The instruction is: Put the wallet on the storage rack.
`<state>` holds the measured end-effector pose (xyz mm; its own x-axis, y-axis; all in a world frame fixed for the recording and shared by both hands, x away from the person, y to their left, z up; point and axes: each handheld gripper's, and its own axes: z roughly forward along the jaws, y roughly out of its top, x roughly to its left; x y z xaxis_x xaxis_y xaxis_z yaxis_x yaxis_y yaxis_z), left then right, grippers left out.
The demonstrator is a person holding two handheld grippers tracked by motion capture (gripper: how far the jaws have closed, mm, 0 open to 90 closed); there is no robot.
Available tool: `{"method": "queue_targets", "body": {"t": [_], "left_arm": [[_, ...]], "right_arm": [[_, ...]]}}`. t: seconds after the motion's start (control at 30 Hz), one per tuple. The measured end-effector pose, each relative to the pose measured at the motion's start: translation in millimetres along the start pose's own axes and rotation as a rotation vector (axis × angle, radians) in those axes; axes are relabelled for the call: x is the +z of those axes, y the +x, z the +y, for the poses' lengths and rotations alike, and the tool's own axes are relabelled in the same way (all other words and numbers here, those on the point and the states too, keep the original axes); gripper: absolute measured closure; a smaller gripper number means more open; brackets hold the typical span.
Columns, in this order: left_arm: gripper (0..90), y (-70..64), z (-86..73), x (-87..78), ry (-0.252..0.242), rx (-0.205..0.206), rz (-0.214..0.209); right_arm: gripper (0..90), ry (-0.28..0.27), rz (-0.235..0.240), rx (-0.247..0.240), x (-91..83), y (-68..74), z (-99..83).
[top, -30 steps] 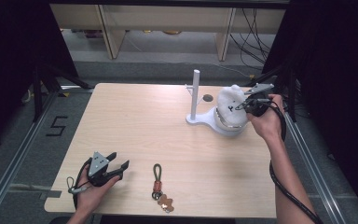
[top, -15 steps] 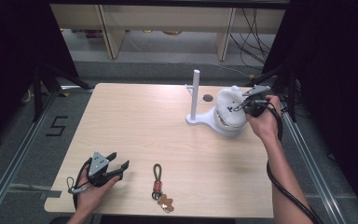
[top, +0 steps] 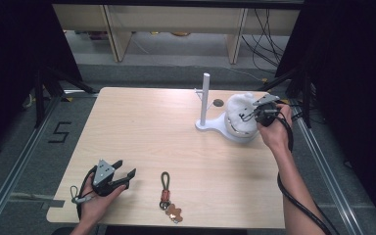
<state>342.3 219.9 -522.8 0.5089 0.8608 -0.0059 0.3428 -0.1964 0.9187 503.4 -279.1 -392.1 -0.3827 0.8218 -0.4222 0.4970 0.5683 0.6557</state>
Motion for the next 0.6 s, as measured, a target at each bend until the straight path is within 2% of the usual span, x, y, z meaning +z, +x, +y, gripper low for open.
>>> {"method": "queue_targets", "body": {"t": [0.03, 0.1, 0.3, 0.4, 0.43, 0.47, 0.5, 0.53, 0.6], "left_arm": [[37.0, -0.1, 0.0, 0.0, 0.0, 0.001, 0.0], [37.0, -0.2, 0.0, 0.0, 0.001, 0.002, 0.0], [37.0, -0.3, 0.0, 0.0, 0.002, 0.004, 0.0], [37.0, -0.3, 0.0, -0.2, 0.002, 0.004, 0.0], [37.1, -0.3, 0.0, -0.1, 0.0, 0.003, 0.0], [37.0, -0.2, 0.0, -0.1, 0.001, 0.003, -0.001], [37.0, -0.3, 0.0, 0.0, 0.001, 0.002, -0.001], [37.1, -0.3, 0.0, 0.1, 0.001, 0.003, -0.001], [37.0, -0.5, 0.0, 0.2, 0.001, 0.004, -0.001]], "right_arm": [[79.3, 0.022, 0.012, -0.015, -0.1, -0.6, -0.8], [78.8, 0.026, 0.014, 0.007, 1.2, 1.3, -1.7], [73.0, 0.035, 0.009, -0.009, 1.3, -0.3, -0.9], [66.5, 0.026, -0.004, 0.02, 3.1, 0.3, -1.3], [65.1, 0.031, 0.0, 0.018, 2.8, -0.3, -1.5], [64.2, 0.048, 0.014, 0.041, 1.2, -0.2, -0.8], [63.2, 0.044, 0.011, 0.031, 1.0, -1.1, -1.6], [61.9, 0.047, 0.013, 0.06, 0.0, 0.3, -1.5], [58.8, 0.038, 0.01, 0.07, -0.9, -0.2, -2.2]]}}
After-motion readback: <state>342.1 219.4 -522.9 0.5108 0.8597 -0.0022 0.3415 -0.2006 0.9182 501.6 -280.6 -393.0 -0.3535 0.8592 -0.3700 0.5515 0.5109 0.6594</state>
